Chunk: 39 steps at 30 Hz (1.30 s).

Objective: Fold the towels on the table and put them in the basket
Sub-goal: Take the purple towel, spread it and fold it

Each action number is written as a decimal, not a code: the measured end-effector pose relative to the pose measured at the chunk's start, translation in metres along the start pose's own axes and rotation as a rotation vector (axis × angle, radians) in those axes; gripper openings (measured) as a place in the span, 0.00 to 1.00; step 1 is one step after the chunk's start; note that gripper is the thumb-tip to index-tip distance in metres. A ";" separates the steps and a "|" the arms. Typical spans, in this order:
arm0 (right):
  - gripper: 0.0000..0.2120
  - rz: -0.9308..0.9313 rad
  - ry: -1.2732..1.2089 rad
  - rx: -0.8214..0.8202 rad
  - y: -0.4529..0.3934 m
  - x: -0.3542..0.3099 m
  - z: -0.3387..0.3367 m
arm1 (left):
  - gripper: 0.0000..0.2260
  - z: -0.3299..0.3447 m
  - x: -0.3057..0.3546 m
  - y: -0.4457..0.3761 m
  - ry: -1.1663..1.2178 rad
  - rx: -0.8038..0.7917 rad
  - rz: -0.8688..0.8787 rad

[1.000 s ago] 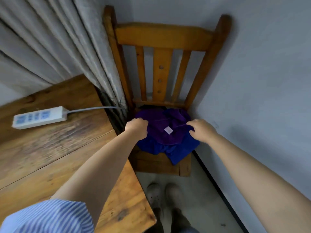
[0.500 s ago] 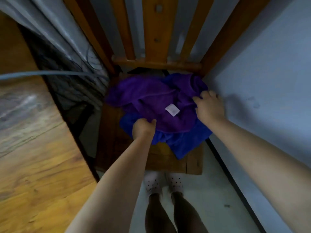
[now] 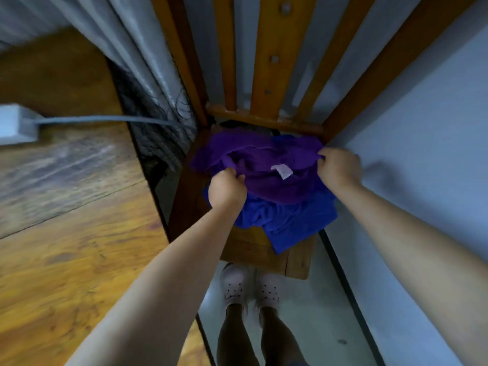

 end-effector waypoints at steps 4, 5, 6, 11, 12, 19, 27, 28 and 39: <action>0.14 -0.016 -0.174 0.107 0.003 -0.037 -0.087 | 0.13 -0.067 0.042 0.023 0.049 0.094 0.084; 0.14 -0.033 -0.237 0.139 0.005 -0.047 -0.111 | 0.12 -0.084 0.053 0.031 0.076 0.122 0.114; 0.13 -0.057 -0.307 0.168 0.011 -0.059 -0.139 | 0.11 -0.105 0.062 0.040 0.103 0.151 0.134; 0.13 -0.253 -0.475 0.268 0.043 -0.123 -0.249 | 0.11 -0.211 0.082 0.077 0.170 0.368 0.221; 0.13 -0.286 -0.496 0.286 0.049 -0.133 -0.263 | 0.11 -0.226 0.082 0.080 0.192 0.404 0.225; 0.10 -0.469 -0.730 0.465 0.111 -0.254 -0.377 | 0.10 -0.396 0.036 0.135 0.389 0.730 0.245; 0.19 -0.666 -0.942 0.567 0.237 -0.398 -0.430 | 0.12 -0.561 -0.094 0.223 0.391 1.062 0.225; 0.19 -0.671 -0.955 0.562 0.253 -0.414 -0.425 | 0.12 -0.574 -0.120 0.232 0.369 1.083 0.210; 0.11 -0.378 -0.549 0.081 0.326 -0.458 -0.165 | 0.11 -0.496 -0.425 0.225 0.187 0.672 -0.290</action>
Point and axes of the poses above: each hand's wrist, its own y-axis away from the middle knuckle, its own z-axis out of the palm, x = y × z, the point moved 7 cm from there along -y, towards the middle knuckle, and after that the axes turned 8 degrees about x, right-handed, at the moved point
